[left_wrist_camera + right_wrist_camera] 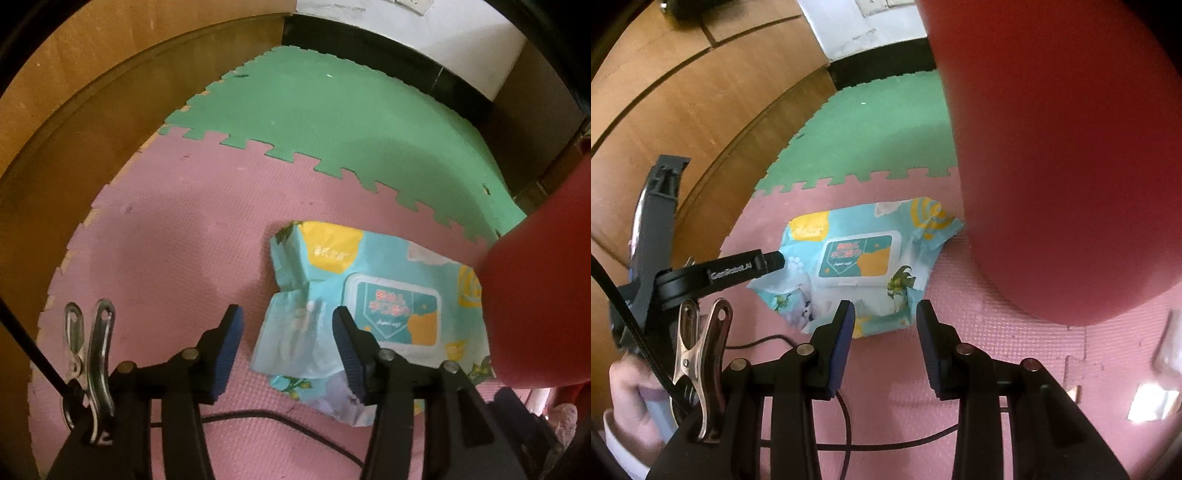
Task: Collect trash
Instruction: 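Lower both tools onto the wet-wipes pack edge and close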
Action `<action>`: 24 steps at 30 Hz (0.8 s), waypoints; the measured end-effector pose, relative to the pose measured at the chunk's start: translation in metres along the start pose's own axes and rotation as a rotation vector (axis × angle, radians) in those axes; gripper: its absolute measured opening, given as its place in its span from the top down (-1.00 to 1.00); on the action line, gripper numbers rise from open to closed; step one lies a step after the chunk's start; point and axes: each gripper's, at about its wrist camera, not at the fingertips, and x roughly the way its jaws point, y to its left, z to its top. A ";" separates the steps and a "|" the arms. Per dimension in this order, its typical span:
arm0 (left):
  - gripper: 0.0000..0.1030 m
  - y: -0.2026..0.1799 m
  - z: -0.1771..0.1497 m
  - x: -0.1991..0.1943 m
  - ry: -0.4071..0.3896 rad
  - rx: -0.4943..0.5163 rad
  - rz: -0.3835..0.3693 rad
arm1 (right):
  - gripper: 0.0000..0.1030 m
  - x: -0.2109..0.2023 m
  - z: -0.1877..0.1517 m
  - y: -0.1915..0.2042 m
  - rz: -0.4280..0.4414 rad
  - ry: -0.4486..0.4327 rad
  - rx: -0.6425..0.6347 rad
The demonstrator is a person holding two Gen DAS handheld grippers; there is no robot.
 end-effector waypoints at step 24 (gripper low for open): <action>-0.19 -0.011 -0.009 0.042 0.116 0.044 -0.056 | 0.09 0.058 0.005 0.000 -0.114 0.019 -0.016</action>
